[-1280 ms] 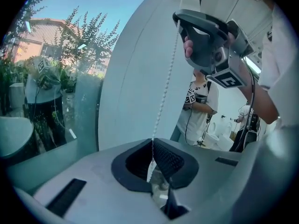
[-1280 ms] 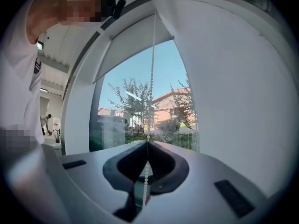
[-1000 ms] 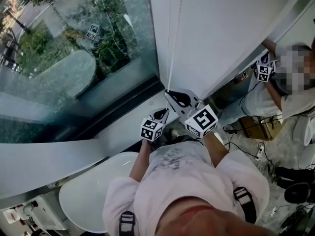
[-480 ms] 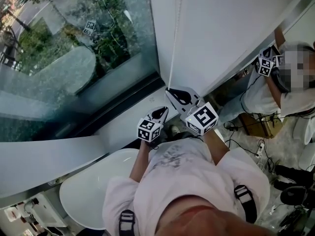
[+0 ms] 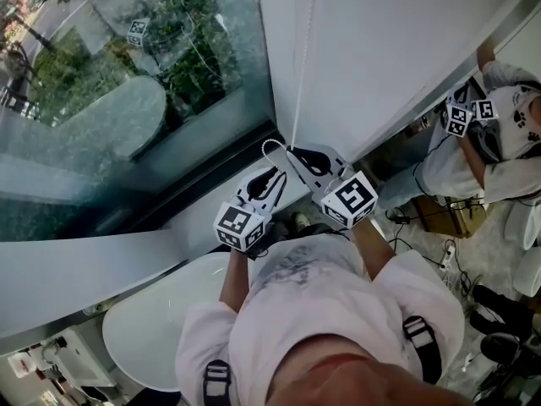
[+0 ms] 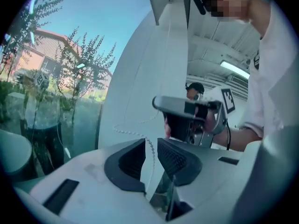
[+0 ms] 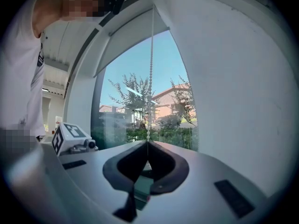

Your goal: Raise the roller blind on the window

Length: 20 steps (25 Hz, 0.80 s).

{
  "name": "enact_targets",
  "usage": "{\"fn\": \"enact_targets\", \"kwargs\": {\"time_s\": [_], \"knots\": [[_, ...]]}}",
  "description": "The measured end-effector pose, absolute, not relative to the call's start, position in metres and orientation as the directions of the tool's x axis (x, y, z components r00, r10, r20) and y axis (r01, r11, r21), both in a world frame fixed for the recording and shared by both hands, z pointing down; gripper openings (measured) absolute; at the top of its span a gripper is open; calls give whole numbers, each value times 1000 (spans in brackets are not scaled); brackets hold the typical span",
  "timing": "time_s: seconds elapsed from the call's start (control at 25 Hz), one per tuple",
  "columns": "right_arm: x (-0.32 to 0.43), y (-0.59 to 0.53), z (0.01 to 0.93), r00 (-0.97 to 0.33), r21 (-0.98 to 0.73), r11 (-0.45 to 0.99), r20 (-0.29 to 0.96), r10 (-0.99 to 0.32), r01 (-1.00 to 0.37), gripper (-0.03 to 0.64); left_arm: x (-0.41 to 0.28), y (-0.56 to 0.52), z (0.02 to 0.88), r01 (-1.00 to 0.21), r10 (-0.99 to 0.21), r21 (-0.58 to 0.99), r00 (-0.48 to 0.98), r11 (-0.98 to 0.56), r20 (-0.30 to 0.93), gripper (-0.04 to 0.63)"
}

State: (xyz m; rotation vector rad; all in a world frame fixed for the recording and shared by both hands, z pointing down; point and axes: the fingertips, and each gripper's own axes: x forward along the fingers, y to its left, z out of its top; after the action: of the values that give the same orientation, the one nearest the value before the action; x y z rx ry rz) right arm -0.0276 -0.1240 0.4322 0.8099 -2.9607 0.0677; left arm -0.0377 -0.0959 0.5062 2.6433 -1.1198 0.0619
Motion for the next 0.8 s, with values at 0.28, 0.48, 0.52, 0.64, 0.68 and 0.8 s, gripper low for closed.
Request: {"fn": "enact_targets", "kwargs": {"time_s": [0.28,0.48,0.52,0.64,0.68,0.8], "knots": [[-30,-129,434,-860,-24,862,81,-504,-507,61,-48,-111,412,-723,-728,112,685,-682,-9,69],[-33,-130,435,-861,-19,863,85,-501,-504,61,-43,-124,360,-713,-713,43,696,-700,-81,69],[-34,-130,435,-861,-17,863,86,-501,-504,61,-41,-125,351,-708,-708,32,700,-705,-95,69],[-37,-129,435,-861,-12,864,89,-501,-504,61,-37,-130,326,-695,-689,2,713,-719,-128,69],[-38,-130,435,-861,-10,864,90,-500,-503,61,-36,-132,319,-692,-685,-6,716,-722,-135,69],[-35,-129,434,-863,-5,866,89,-498,-500,61,-27,-138,301,-685,-676,-23,723,-728,-147,69]]}}
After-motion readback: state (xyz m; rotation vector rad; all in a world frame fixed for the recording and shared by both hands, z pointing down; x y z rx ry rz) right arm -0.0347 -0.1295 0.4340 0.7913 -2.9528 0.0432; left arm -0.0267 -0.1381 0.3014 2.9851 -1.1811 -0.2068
